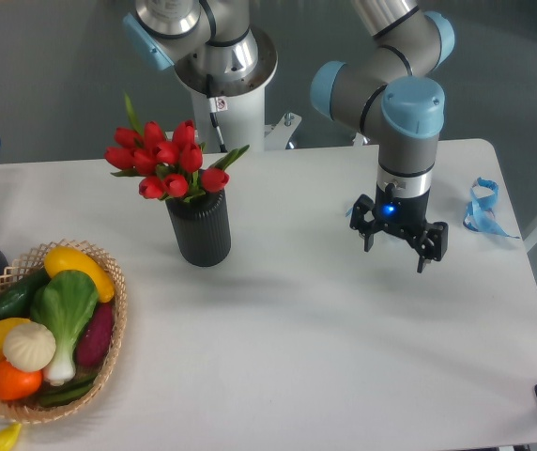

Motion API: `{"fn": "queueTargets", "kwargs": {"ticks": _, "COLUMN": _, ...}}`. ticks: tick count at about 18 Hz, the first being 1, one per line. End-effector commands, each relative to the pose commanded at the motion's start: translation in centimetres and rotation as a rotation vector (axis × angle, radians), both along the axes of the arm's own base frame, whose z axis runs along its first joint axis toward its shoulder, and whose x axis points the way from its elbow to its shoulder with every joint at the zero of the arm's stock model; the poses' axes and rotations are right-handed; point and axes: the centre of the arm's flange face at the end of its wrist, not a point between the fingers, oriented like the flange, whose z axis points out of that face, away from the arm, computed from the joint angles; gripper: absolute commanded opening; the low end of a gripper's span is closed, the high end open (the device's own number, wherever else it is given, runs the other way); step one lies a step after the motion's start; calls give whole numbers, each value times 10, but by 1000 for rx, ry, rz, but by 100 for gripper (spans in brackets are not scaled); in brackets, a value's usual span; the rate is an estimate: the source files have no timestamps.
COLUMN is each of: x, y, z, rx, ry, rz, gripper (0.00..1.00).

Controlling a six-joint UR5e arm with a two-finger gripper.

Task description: Pick up the flowers from the vase

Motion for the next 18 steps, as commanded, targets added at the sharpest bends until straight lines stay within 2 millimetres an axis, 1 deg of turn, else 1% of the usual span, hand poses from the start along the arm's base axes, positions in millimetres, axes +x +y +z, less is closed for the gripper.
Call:
{"fn": "queueTargets", "kwargs": {"ticks": 8, "x": 2, "y": -2, "z": -1, "rx": 0, "ry": -3, "rz": 1, "gripper": 100}}
{"fn": "queueTargets", "kwargs": {"ticks": 10, "x": 5, "y": 0, "z": 3, "rx": 11, "ry": -2, "rz": 3, "gripper": 100}}
{"fn": "queueTargets", "kwargs": {"ticks": 12, "x": 18, "y": 5, "z": 1, "rx": 47, "ry": -25, "rz": -13, "gripper": 100}}
{"fn": "queueTargets", "kwargs": {"ticks": 13, "x": 26, "y": 3, "z": -3, "rx": 80, "ry": -43, "rz": -18, "gripper": 100}}
{"fn": "queueTargets", "kwargs": {"ticks": 15, "x": 44, "y": 2, "z": -8, "rx": 189, "ry": -90, "rz": -40, "gripper": 100}}
{"fn": "queueTargets", "kwargs": {"ticks": 18, "x": 78, "y": 3, "z": -1, "rx": 333, "ry": -170, "rz": -62, "gripper": 100}}
